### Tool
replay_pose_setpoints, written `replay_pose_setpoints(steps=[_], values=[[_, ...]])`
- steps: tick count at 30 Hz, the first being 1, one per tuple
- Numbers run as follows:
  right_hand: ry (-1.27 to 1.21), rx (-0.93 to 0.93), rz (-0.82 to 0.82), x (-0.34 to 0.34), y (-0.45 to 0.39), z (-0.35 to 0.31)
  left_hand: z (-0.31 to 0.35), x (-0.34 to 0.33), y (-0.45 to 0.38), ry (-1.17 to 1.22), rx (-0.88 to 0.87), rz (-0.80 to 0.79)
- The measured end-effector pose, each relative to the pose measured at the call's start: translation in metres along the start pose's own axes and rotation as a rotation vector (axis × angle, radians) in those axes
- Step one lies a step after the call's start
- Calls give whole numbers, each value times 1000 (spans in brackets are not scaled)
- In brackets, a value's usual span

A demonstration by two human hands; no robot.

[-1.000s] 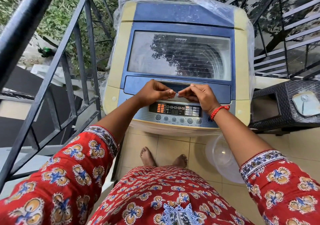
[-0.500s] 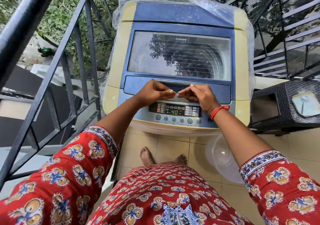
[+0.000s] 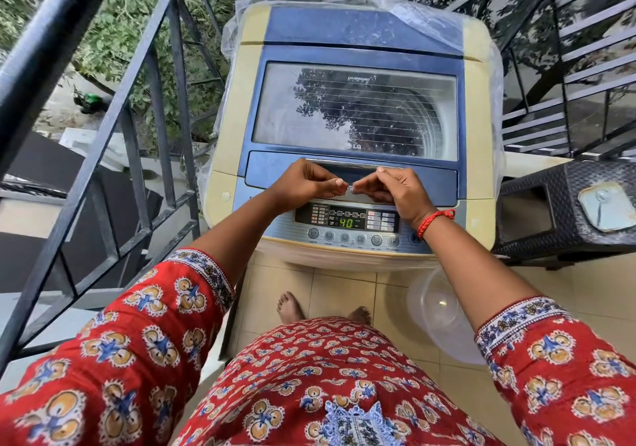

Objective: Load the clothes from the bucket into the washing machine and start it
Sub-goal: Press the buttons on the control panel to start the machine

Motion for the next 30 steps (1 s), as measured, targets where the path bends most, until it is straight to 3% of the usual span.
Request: replay_pose_setpoints(steps=[25, 30], values=[[62, 17, 11, -1, 2, -1, 1, 0, 7, -14, 9, 73], [153, 58, 79, 0, 6, -6, 4, 1, 9, -39, 0, 135]])
Point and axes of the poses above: each hand's wrist, its own y-axis away from the middle knuckle, its own x-axis out of the back of the hand, z = x × y, the point moved 7 cm from there along -y, towards the middle knuckle, and after that the axes turned 7 degrees about z, right-handed, at the moved point
